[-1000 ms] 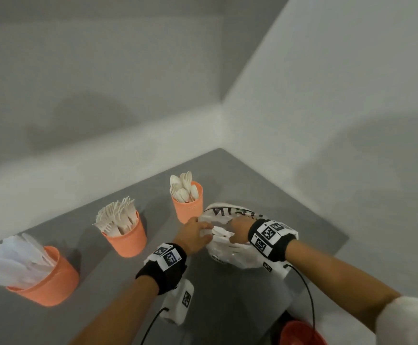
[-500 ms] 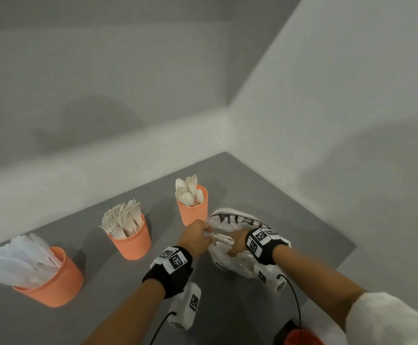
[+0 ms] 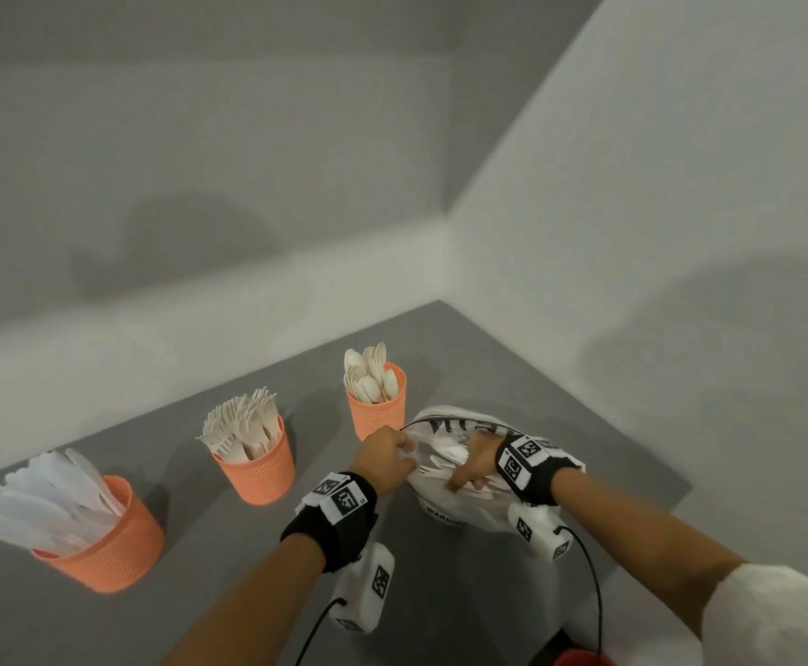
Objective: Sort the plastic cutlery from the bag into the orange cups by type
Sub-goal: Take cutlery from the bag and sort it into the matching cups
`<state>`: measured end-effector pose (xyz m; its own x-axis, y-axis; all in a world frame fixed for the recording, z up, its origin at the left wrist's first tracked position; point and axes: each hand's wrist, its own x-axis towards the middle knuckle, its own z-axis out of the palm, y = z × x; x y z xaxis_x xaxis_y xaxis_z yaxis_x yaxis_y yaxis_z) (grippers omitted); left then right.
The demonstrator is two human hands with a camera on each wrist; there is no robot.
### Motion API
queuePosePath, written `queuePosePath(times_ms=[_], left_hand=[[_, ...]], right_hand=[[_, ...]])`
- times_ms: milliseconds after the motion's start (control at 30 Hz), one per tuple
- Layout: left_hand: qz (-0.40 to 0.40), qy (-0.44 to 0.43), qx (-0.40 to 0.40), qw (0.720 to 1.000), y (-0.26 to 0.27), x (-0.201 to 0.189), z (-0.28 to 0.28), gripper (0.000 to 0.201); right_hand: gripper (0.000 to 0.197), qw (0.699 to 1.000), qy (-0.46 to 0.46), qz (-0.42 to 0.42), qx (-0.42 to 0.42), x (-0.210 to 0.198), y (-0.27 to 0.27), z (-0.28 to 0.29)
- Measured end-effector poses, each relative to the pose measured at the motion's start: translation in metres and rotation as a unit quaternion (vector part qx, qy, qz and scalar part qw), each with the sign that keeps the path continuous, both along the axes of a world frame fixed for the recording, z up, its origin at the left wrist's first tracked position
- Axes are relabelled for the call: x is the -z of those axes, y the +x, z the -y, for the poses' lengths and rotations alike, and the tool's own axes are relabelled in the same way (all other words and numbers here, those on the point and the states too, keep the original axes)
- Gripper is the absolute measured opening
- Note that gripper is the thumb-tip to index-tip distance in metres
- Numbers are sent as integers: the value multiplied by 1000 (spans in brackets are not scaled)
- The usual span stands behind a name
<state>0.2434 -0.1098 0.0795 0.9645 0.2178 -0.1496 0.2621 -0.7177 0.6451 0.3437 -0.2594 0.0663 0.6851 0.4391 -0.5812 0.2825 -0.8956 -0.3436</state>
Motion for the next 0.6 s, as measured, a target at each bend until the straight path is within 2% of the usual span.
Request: queuePosePath(times_ms=[100,233,367,467,533,600], left_hand=[[-3,-7,-13,1000,0,1,1,33],[10,-21,-36,999,1,-1,4,32],[16,-34,-60,998,3,-4,6,33],[7,-39,-43,998,2,-3,7,36],[2,-24,-11,1000,-1,-3,7,36],[27,-34,0,999,-3,-5,5,31]], right_hand=[[30,1000,16,17,-1,-3,-5,1],[36,994,78,70,-26,-15,-15,-3],[21,984,176,17,-31,-29,-24,-10],[8,968,249,0,-26,-51,-25,-16],[16,954,301,9,2,-71,-22,-21],[24,921,384,-10,61,-92,-17,-29]])
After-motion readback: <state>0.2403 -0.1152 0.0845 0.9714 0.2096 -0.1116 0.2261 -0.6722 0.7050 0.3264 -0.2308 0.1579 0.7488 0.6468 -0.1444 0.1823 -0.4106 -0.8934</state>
